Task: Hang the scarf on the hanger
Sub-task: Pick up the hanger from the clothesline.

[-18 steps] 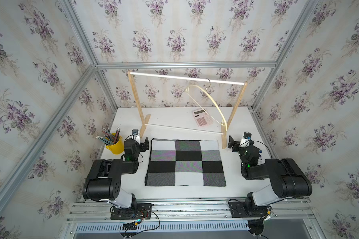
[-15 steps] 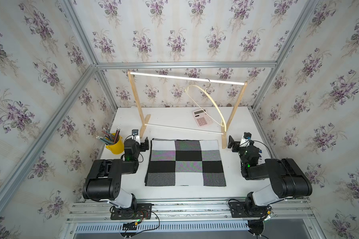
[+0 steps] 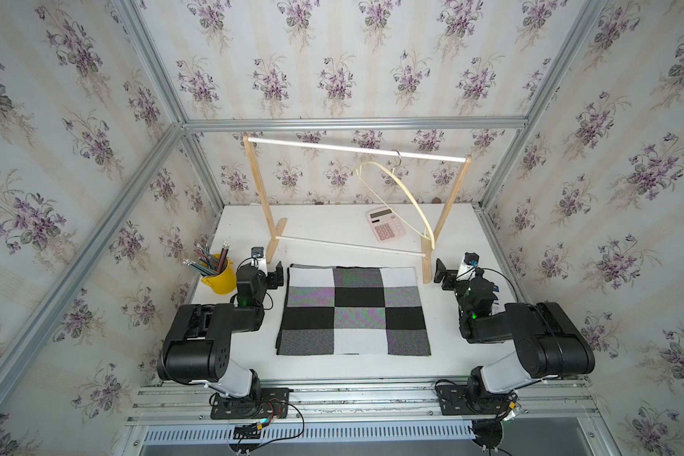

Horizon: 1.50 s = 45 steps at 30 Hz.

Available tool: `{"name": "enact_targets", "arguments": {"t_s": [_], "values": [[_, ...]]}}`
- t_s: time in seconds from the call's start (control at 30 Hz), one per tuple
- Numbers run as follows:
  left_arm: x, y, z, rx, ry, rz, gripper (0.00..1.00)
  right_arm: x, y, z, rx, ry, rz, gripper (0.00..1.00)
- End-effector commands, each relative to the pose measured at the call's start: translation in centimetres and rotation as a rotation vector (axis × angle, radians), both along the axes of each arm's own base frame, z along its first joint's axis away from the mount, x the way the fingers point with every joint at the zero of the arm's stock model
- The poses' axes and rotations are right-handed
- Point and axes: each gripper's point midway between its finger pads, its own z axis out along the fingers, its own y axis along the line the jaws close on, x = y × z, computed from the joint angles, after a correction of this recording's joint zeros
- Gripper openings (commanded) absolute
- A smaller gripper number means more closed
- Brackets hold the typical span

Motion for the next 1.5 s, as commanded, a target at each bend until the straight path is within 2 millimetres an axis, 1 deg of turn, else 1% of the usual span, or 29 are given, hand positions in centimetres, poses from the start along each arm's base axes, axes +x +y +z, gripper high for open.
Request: {"name": "enact_targets", "arguments": {"t_s": [0.0,0.03,0.1,0.17,0.23,0.27,0.33,0.4,0.43,0.5,0.53,0.6,0.67,0.7,0.8,0.9,1.0,1.1,1.2,1.3,1.37,1.47], "values": [[0.3,0.5,0.5,0.001,0.000,0.032,0.90,0.2,-0.1,0.7,0.003,-0.027,-0.004,1.00],[0.5,0.8,0.9,0.005,0.012,0.047,0.85,0.2,-0.1,0.8,0.003,-0.028,-0.005,1.00],[0.5,1.4,2.3,0.003,0.051,0.087,0.81,0.4,0.1,0.8,-0.001,-0.019,0.002,0.96],[0.0,0.9,5.8,0.002,0.022,0.061,0.81,1.1,0.5,1.8,-0.009,0.020,0.026,0.93],[-0.8,0.3,8.7,-0.001,0.010,0.070,0.82,1.4,0.7,3.0,-0.015,0.056,0.013,0.92],[-1.0,-0.5,10.4,-0.002,0.008,0.063,0.83,1.4,0.8,3.6,-0.029,0.068,-0.013,0.92],[-1.5,-2.7,13.2,-0.005,0.050,0.034,0.85,1.3,0.9,4.2,-0.072,0.129,-0.093,0.92],[-1.8,-5.8,15.8,0.019,0.089,-0.002,0.86,1.2,0.3,4.3,-0.105,0.228,-0.199,0.92],[-2.1,-7.8,17.0,0.033,0.096,-0.024,0.87,1.1,0.0,4.6,-0.119,0.263,-0.241,0.92],[-2.5,-11.7,18.6,0.052,0.109,-0.074,0.87,0.4,-0.5,5.5,-0.120,0.302,-0.318,0.92],[-2.7,-13.3,19.0,0.049,0.113,-0.098,0.87,0.0,-0.7,6.0,-0.099,0.311,-0.335,0.92],[-2.9,-15.9,19.2,0.036,0.131,-0.125,0.88,-1.1,-0.9,7.5,-0.064,0.303,-0.343,0.92],[-3.0,-16.8,18.7,0.022,0.159,-0.119,0.87,-1.9,-1.0,8.4,-0.057,0.306,-0.338,0.92],[-2.9,-16.8,18.4,0.017,0.173,-0.104,0.87,-2.5,-1.0,9.0,-0.059,0.324,-0.328,0.92],[-2.9,-16.4,17.5,0.018,0.212,-0.057,0.88,-3.5,-0.3,9.4,-0.044,0.390,-0.282,0.91],[-3.1,-15.6,17.2,0.022,0.241,-0.003,0.88,-4.1,1.6,10.2,-0.010,0.435,-0.184,0.89],[-3.4,-14.6,17.4,0.024,0.263,0.053,0.89,-4.9,3.6,12.7,-0.005,0.407,-0.104,0.89],[-3.6,-14.1,17.6,0.024,0.269,0.082,0.89,-5.4,5.0,16.4,0.017,0.340,-0.030,0.89],[-3.7,-13.9,17.7,0.021,0.268,0.090,0.90,-5.6,6.6,19.8,0.037,0.288,0.062,0.89],[-3.7,-13.9,17.7,0.025,0.269,0.089,0.90,-5.2,8.0,22.6,0.032,0.250,0.128,0.89],[-3.6,-13.9,17.6,0.031,0.268,0.091,0.90,-4.7,8.9,23.7,0.027,0.243,0.169,0.88],[-3.3,-13.8,17.4,0.043,0.276,0.095,0.91,-3.5,11.0,24.6,0.021,0.255,0.255,0.87]]}}
